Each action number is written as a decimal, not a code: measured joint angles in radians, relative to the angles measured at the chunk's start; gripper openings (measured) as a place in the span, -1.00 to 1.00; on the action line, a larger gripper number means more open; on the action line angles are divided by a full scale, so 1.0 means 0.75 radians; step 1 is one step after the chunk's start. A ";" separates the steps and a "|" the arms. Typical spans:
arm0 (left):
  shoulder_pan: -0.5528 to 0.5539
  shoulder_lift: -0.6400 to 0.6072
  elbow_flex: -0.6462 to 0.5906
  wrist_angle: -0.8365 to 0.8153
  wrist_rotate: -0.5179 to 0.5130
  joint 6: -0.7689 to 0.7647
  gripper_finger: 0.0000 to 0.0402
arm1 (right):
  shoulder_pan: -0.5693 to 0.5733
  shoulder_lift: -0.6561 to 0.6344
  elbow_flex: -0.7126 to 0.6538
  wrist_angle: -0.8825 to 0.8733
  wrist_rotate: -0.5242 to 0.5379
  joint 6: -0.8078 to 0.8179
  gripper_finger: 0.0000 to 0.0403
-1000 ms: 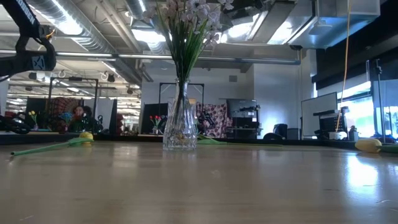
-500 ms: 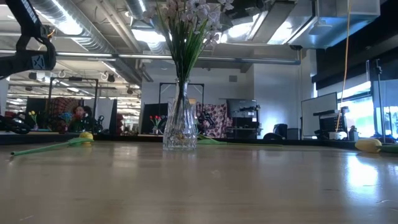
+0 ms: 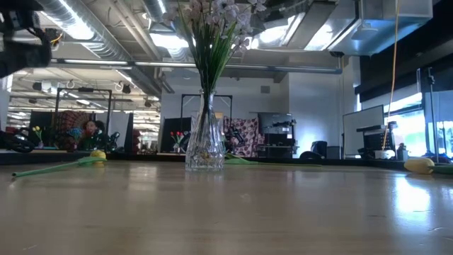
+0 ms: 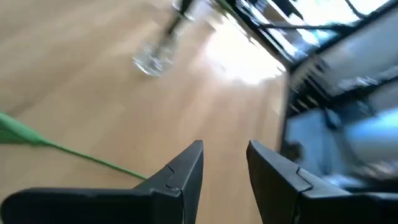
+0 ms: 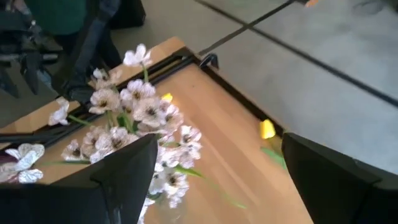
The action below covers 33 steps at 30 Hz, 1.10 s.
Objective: Sort flowers into vase by color
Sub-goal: Put the top yellow tulip into the bottom transparent vase
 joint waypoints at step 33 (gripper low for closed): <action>1.032 0.548 -0.009 0.035 0.008 -0.431 -0.40 | -0.762 0.568 -0.741 0.764 -0.583 -0.848 0.19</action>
